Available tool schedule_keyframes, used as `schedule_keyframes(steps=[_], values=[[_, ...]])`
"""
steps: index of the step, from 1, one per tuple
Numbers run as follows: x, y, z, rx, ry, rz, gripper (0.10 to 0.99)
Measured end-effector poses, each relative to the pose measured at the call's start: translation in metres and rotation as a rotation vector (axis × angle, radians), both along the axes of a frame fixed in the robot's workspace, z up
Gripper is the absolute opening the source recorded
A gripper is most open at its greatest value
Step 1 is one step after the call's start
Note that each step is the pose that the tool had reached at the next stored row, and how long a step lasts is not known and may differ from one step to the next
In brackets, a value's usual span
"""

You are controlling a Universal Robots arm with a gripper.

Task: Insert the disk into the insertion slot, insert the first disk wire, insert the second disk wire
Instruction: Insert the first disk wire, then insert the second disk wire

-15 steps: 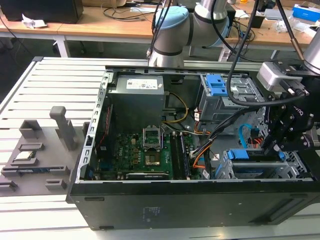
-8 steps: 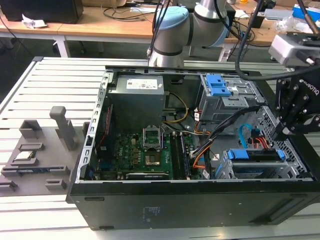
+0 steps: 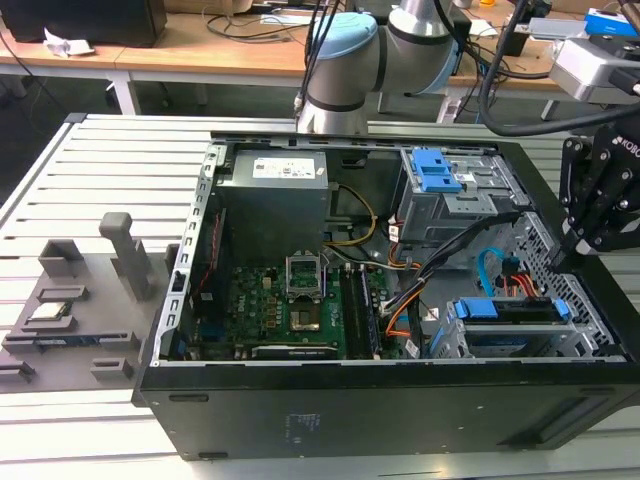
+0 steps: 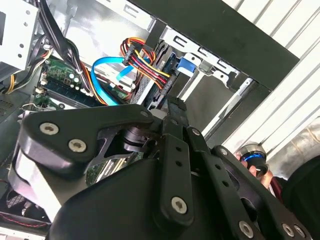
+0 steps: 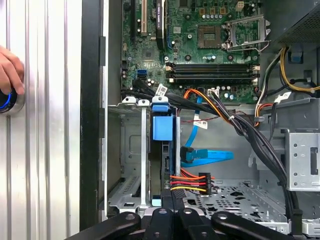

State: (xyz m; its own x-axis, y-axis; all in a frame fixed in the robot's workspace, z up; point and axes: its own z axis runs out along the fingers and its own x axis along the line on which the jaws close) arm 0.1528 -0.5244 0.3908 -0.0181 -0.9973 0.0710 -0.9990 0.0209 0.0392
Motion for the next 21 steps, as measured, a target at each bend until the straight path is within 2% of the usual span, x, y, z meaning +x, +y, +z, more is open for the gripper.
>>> schedule_keyframes(steps=[4, 6, 7, 8, 10, 13, 17, 19, 21], values=[[0.0, 0.0, 0.0, 0.0, 0.0, 0.0, 0.114], [0.0, 0.0, 0.0, 0.0, 0.0, 0.0, 0.235], [0.0, 0.0, 0.0, 0.001, 0.0, 0.0, 0.235], [0.0, 0.0, 0.0, 0.001, 0.0, 0.0, 0.302], [0.0, 0.0002, 0.0, 0.001, 0.0, 0.0, 0.302], [-0.003, 0.0052, -0.0022, 0.001, 0.0, 0.0, 0.302], [-0.0146, 0.0141, -0.0068, 0.001, 0.0, 0.0, 0.302], [-0.0282, 0.0153, -0.01, 0.001, 0.0, 0.0, 0.302], [-0.0351, 0.0153, -0.0125, 0.0, 0.0, 0.0, 0.302]])
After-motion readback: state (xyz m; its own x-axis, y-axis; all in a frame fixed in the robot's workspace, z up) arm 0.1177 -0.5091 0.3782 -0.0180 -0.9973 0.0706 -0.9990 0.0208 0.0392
